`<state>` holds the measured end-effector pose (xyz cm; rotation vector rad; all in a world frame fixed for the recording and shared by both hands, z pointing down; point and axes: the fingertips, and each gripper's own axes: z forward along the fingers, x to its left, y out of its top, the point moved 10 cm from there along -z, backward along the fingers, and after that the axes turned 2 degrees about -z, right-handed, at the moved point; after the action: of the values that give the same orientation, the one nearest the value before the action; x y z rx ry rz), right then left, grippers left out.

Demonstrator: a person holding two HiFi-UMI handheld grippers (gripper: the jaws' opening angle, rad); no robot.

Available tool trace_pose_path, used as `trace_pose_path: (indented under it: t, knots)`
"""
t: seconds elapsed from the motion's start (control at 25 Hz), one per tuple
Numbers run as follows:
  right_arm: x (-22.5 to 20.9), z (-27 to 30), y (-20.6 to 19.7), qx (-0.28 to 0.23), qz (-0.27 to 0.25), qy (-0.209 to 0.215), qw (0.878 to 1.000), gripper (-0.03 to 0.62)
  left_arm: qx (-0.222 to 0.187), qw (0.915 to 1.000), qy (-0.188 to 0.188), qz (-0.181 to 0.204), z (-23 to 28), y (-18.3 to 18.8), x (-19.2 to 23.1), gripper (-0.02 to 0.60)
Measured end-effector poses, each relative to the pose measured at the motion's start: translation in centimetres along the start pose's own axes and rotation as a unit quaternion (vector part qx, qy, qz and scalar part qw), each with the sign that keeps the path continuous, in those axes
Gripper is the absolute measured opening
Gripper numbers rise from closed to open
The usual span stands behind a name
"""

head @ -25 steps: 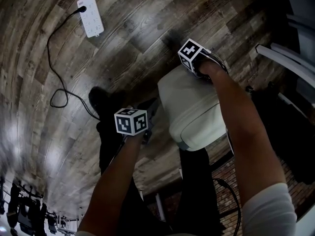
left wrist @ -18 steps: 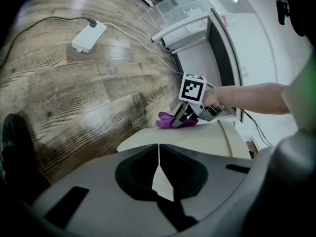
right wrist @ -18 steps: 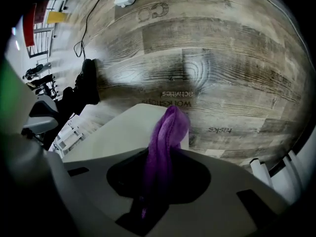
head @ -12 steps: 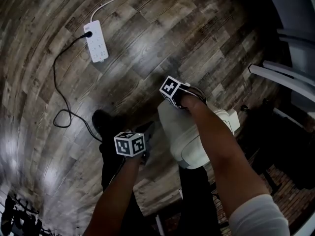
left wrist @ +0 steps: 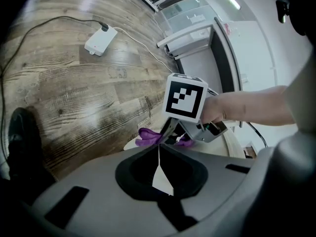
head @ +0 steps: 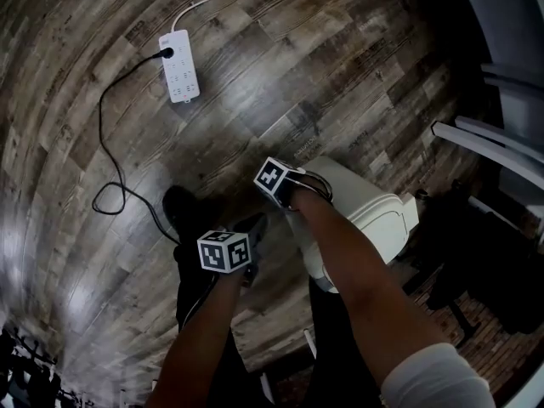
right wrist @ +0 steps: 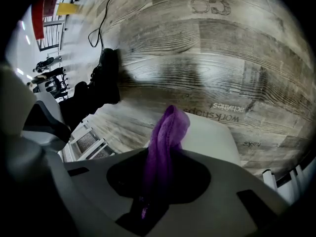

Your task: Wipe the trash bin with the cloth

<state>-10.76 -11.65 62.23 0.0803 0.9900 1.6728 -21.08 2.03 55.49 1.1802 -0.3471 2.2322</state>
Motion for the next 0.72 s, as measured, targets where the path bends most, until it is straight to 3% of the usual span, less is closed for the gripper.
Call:
trace_pose_path:
  t: [0.16,0.32,0.4,0.52,0.72]
  knots:
    - [3.1,1.5,1.2,0.014,-0.011,0.028,0.999,0.094,-0.005,1.0000,0.002,-0.007,-0.8,-0.2,0.8,0.008]
    - [6.3,3.2,2.8,-0.001,-0.017,0.133,0.991,0.094,-0.005,0.9997,0.014,-0.018,-1.9,-0.6,1.9,0.008]
    - [7.3,3.0,3.3,-0.023,-0.010,0.164,0.986,0.094,-0.007,0.9995,0.019,-0.025,-2.7,-0.8,2.7,0.008]
    - [6.4,2.0,4.3,-0.055,-0.010,0.151,0.987,0.094,-0.013,0.9992,0.024,-0.027,-3.5,-0.6,3.7,0.008]
    - [2.5,-0.3,4.5,-0.064,-0.012,0.101,0.993,0.094,-0.022,0.9989,0.026,-0.031,-3.7,-0.2,4.4,0.008]
